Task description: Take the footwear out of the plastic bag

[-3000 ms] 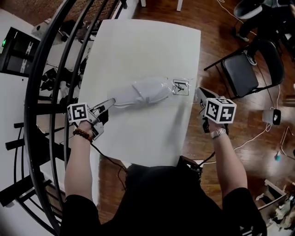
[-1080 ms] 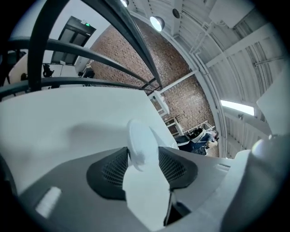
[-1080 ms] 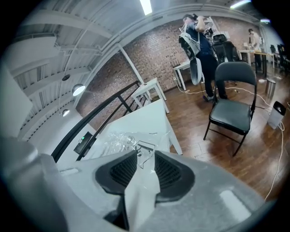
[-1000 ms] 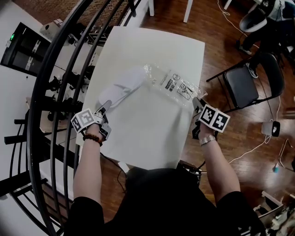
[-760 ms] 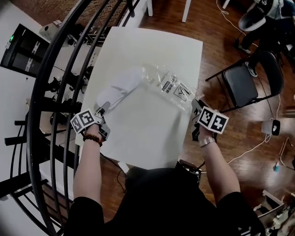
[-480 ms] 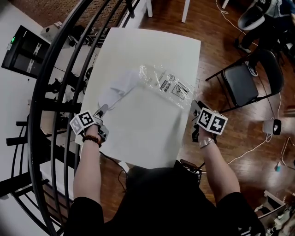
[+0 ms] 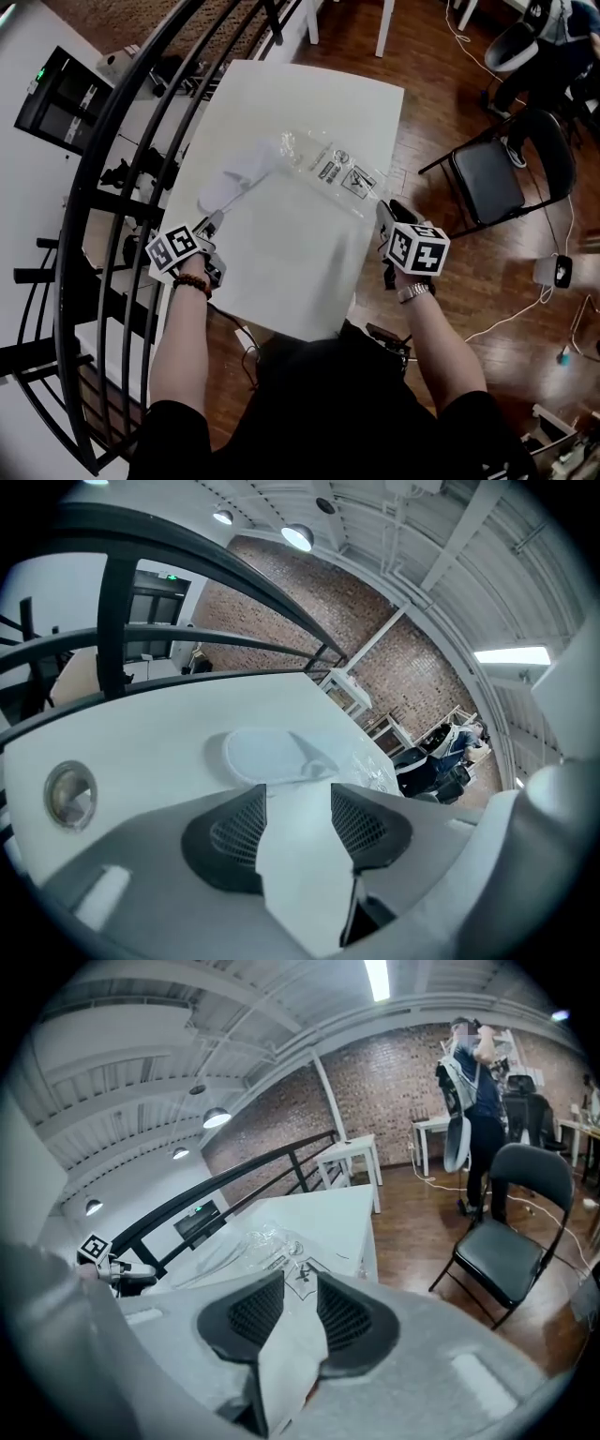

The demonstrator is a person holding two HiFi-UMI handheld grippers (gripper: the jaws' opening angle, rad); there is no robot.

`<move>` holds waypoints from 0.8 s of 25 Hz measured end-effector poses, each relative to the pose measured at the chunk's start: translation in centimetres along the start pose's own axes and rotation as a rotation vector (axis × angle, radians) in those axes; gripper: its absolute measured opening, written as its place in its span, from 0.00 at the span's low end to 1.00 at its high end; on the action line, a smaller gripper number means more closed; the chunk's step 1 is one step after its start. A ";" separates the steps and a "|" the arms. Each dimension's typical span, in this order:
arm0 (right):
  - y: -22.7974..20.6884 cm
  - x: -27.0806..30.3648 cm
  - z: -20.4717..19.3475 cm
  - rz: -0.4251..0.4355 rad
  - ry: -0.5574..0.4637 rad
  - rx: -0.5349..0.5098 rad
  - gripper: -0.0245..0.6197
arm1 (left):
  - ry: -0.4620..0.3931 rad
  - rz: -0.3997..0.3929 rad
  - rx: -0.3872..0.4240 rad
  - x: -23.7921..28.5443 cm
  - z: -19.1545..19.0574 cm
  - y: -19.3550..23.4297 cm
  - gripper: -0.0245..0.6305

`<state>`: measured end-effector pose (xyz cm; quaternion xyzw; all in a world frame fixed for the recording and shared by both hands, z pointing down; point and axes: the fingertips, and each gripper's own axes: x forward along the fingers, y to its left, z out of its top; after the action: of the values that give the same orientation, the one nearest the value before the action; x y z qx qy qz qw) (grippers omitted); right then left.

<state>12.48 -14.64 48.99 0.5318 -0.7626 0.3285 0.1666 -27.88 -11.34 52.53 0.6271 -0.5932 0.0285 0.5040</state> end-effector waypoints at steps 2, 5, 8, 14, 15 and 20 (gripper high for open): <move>1.0 -0.4 0.0 0.031 0.002 -0.060 0.12 | -0.010 -0.023 0.017 -0.5 -1.0 -1.4 0.35; 3.1 -1.1 0.0 0.093 -0.001 -0.149 0.03 | -0.023 -0.063 0.060 -1.6 -2.7 -4.0 0.26; 5.6 -2.1 0.3 0.147 -0.020 -0.249 0.03 | -0.025 -0.131 0.128 -3.0 -4.4 -7.2 0.14; 11.4 -4.1 0.0 0.212 -0.056 -0.439 0.03 | -0.038 -0.207 0.378 -6.0 -6.0 -13.4 0.06; 12.3 -4.4 -0.2 0.218 -0.063 -0.457 0.03 | -0.035 -0.218 0.418 -6.4 -6.4 -14.2 0.06; 16.3 -6.7 -1.3 0.224 -0.101 -0.508 0.03 | -0.045 -0.256 0.600 -9.3 -7.7 -16.6 0.06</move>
<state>-0.09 -5.45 40.60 0.4009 -0.8819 0.1163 0.2191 -13.45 -3.02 40.48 0.8175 -0.4857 0.1247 0.2833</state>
